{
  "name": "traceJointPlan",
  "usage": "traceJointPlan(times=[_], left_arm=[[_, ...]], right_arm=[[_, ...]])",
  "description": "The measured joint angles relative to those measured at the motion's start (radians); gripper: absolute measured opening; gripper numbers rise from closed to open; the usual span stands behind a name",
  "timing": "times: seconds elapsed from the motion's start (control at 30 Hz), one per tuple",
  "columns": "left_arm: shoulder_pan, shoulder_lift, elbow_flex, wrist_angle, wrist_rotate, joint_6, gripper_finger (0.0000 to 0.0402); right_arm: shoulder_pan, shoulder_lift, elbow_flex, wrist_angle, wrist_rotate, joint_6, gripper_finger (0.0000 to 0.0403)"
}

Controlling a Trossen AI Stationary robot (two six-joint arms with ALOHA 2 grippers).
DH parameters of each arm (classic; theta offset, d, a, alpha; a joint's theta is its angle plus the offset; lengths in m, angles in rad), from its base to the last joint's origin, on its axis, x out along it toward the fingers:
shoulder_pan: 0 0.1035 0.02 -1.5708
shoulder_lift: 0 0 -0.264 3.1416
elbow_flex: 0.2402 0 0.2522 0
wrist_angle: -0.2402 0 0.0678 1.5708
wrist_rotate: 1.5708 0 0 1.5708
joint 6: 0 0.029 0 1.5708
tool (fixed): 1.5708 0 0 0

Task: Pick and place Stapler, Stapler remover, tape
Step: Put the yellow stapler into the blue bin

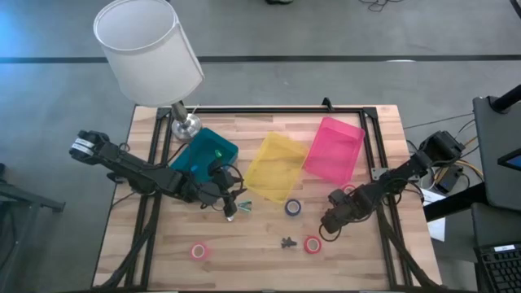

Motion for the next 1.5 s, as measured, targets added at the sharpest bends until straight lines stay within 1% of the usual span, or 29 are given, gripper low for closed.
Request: traceJointPlan(times=[0.13, 0.2, 0.27, 0.33, 0.43, 0.5, 0.63, 0.77, 0.87, 0.97, 1.07, 1.13, 1.33, 1.5], left_arm=[[0.0, 0.0, 0.0, 0.0, 0.0, 0.0, 0.0163], [0.0, 0.0, 0.0, 0.0, 0.0, 0.0, 0.0163], [0.0, 0.0, 0.0, 0.0, 0.0, -0.001, 0.0163], [0.0, 0.0, 0.0, 0.001, 0.0, -0.003, 0.0163], [0.0, 0.0, 0.0, 0.016, 0.002, -0.003, 0.0163], [0.0, 0.0, 0.0, 0.043, 0.027, 0.012, 0.0163], [0.0, 0.029, 0.0, 0.18, 0.126, 0.095, 0.0163], [0.0, 0.118, 0.0, 0.391, 0.195, 0.153, 0.0163], [0.0, 0.216, 0.0, 0.557, 0.238, 0.15, 0.0163], [0.0, 0.32, 0.002, 0.718, 0.278, 0.102, 0.0163], [0.001, 0.418, 0.033, 0.835, 0.329, 0.06, 0.0163], [0.001, 0.476, 0.068, 0.874, 0.355, 0.049, 0.0163], [0.002, 0.61, 0.208, 0.876, 0.39, 0.048, 0.0163], [0.002, 0.672, 0.297, 0.875, 0.411, 0.058, 0.0163]], right_arm=[[0.0, 0.0, 0.002, 0.001, -0.023, 0.0, 0.0069], [0.002, 0.001, 0.015, 0.016, -0.046, -0.03, 0.007], [0.004, 0.001, 0.035, 0.017, -0.043, -0.084, 0.0072], [0.004, 0.0, 0.06, 0.012, -0.017, -0.143, 0.0072], [0.004, 0.001, 0.105, 0.012, 0.058, -0.25, 0.0071], [0.005, 0.001, 0.132, 0.02, 0.103, -0.347, 0.0071], [-0.001, 0.0, 0.163, 0.125, 0.195, -0.593, 0.0075], [-0.015, 0.0, 0.186, 0.257, 0.245, -0.889, 0.0077], [-0.027, 0.0, 0.203, 0.349, 0.262, -1.026, 0.0075], [-0.03, 0.0, 0.217, 0.406, 0.27, -1.117, 0.0074], [-0.029, 0.0, 0.219, 0.429, 0.27, -1.156, 0.0078], [-0.029, 0.0, 0.219, 0.431, 0.269, -1.167, 0.008], [-0.03, 0.0, 0.219, 0.435, 0.27, -1.179, 0.0074], [-0.029, 0.0, 0.219, 0.434, 0.267, -1.179, 0.0081]])
